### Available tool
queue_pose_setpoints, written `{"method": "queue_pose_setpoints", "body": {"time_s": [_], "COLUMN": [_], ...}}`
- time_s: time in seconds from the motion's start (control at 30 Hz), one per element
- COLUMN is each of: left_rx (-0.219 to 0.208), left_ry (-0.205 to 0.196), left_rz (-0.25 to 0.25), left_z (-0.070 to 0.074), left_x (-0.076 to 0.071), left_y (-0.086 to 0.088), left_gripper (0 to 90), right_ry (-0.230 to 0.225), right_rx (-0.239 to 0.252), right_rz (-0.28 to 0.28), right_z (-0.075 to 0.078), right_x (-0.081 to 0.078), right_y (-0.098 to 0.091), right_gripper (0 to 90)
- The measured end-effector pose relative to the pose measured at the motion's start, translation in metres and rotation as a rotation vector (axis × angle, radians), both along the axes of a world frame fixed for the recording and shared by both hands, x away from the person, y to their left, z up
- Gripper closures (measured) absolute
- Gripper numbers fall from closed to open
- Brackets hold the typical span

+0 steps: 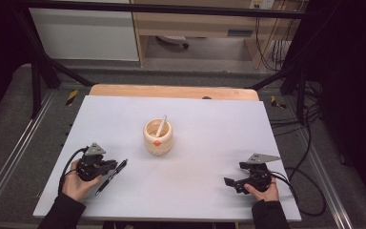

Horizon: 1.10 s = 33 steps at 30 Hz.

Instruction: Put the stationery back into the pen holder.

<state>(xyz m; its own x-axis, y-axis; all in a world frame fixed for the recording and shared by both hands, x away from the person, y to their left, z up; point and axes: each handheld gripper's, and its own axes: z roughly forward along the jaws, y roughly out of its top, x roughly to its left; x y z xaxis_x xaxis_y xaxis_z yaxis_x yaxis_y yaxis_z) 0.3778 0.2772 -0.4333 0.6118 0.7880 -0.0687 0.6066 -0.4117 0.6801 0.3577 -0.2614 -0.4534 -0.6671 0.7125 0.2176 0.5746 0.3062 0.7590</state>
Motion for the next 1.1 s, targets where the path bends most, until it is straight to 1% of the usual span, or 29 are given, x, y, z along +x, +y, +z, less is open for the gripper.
{"method": "queue_pose_setpoints", "body": {"time_s": [0.07,0.13,0.17,0.23,0.27,0.37,0.53,0.6,0.7,0.73,0.83,0.93,1.0,1.1], "left_rx": [-0.001,0.007,0.01,0.017,0.022,0.027,0.055,0.069,0.092,0.097,0.131,0.153,0.16,0.151], "left_ry": [-0.008,-0.012,-0.018,-0.015,-0.016,0.015,0.029,0.036,0.05,0.055,0.073,0.087,0.109,0.131], "left_rz": [-0.004,-0.018,-0.026,-0.024,-0.024,-0.028,-0.032,-0.035,-0.041,-0.042,-0.057,-0.054,-0.063,-0.058], "left_z": [0.006,0.01,0.012,0.015,0.016,0.018,0.017,0.017,0.016,0.015,0.014,0.014,0.013,0.012], "left_x": [-0.001,-0.003,-0.004,-0.006,-0.007,-0.009,-0.017,-0.02,-0.025,-0.026,-0.029,-0.032,-0.033,-0.036], "left_y": [0.002,0.004,0.004,0.006,0.007,0.009,0.013,0.014,0.014,0.013,0.013,0.013,0.012,0.012], "left_gripper": [71.9,61.4,58.4,48.4,45.4,34.8,18.7,14.6,11.3,11.3,10.6,11.0,14.0,22.8], "right_ry": [0.0,0.003,0.0,0.003,0.002,0.003,-0.001,-0.003,0.003,0.001,0.0,0.003,0.003,0.003], "right_rx": [0.0,0.004,0.004,0.004,0.001,0.005,0.008,0.004,0.006,0.006,0.007,0.004,0.005,0.005], "right_rz": [-0.001,-0.004,-0.003,-0.003,-0.004,-0.003,-0.002,-0.002,-0.003,-0.003,-0.002,-0.001,-0.002,-0.001], "right_z": [0.0,0.001,0.001,0.001,0.001,0.001,0.001,0.001,0.001,0.001,0.001,0.0,0.0,0.0], "right_x": [0.0,-0.001,-0.001,-0.001,-0.001,-0.001,-0.001,-0.001,-0.001,-0.001,-0.001,0.0,0.0,0.0], "right_y": [0.0,0.0,0.0,0.0,0.0,0.0,0.0,0.0,0.0,0.0,0.0,0.0,0.0,0.0], "right_gripper": [0.7,0.7,0.7,0.8,0.7,0.7,0.7,0.7,0.7,0.7,0.7,0.7,0.7,0.8]}}
